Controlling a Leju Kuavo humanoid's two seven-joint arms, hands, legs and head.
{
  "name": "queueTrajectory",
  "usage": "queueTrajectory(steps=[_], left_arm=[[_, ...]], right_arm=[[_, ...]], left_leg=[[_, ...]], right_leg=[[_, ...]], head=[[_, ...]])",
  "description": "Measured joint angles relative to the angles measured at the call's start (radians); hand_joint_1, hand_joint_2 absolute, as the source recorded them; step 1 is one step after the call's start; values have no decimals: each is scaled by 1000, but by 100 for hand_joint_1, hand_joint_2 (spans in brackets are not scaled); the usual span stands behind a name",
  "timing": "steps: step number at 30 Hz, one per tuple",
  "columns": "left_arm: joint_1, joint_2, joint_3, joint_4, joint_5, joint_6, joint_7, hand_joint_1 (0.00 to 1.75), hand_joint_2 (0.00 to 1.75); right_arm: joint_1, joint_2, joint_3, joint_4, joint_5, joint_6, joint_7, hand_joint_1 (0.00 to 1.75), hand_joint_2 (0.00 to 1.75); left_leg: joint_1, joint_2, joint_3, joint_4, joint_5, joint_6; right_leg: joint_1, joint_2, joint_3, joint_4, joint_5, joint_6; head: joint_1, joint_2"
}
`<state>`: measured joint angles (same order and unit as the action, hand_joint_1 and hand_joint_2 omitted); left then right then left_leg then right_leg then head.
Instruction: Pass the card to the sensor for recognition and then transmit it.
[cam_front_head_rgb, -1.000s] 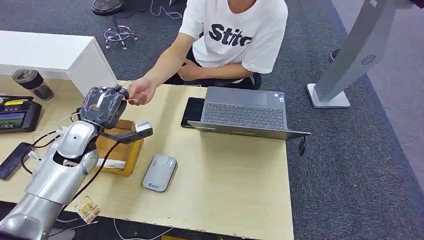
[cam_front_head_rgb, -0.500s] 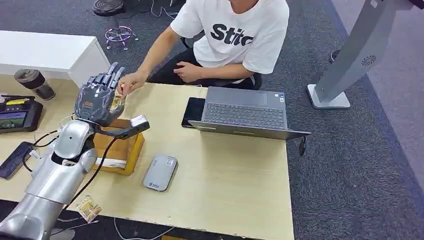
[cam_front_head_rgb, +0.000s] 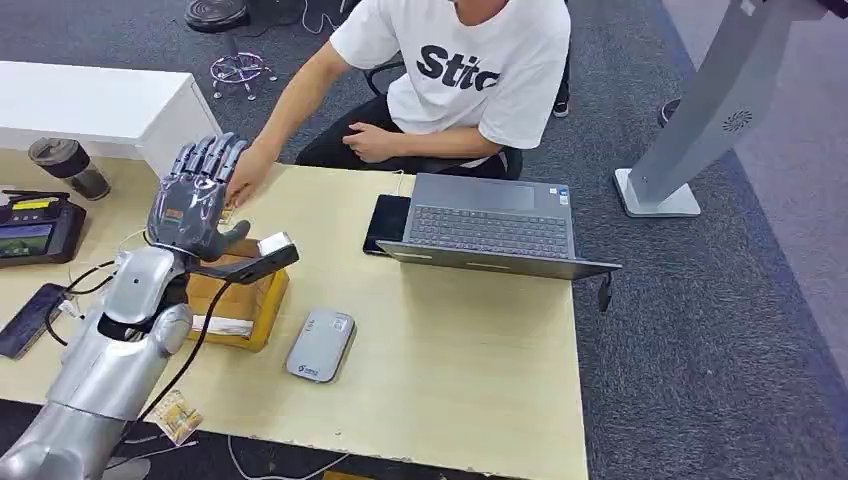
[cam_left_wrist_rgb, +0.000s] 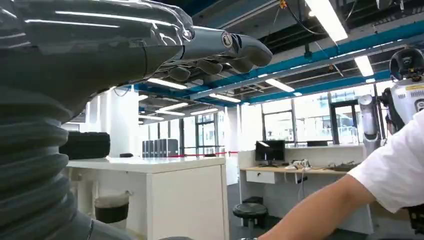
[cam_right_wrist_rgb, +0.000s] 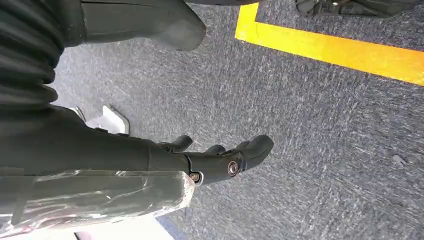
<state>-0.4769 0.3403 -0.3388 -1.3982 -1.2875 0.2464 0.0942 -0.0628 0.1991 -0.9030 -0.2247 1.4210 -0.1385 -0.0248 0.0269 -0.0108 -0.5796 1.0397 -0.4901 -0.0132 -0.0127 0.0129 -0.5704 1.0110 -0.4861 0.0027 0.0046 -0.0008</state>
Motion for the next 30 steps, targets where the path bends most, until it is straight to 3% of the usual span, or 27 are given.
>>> queueTrajectory(steps=[23,30], left_arm=[[31,4,0,-73,9,-17,3,0,175],[93,14,0,-156,52,-50,11,0,175]], right_arm=[[0,0,0,0,-4,0,0,0,175],[2,0,-7,0,-22,0,0,0,175]], left_leg=[[0,0,0,0,0,0],[0,0,0,0,0,0]], right_leg=[[0,0,0,0,0,0],[0,0,0,0,0,0]], head=[[0,0],[0,0]])
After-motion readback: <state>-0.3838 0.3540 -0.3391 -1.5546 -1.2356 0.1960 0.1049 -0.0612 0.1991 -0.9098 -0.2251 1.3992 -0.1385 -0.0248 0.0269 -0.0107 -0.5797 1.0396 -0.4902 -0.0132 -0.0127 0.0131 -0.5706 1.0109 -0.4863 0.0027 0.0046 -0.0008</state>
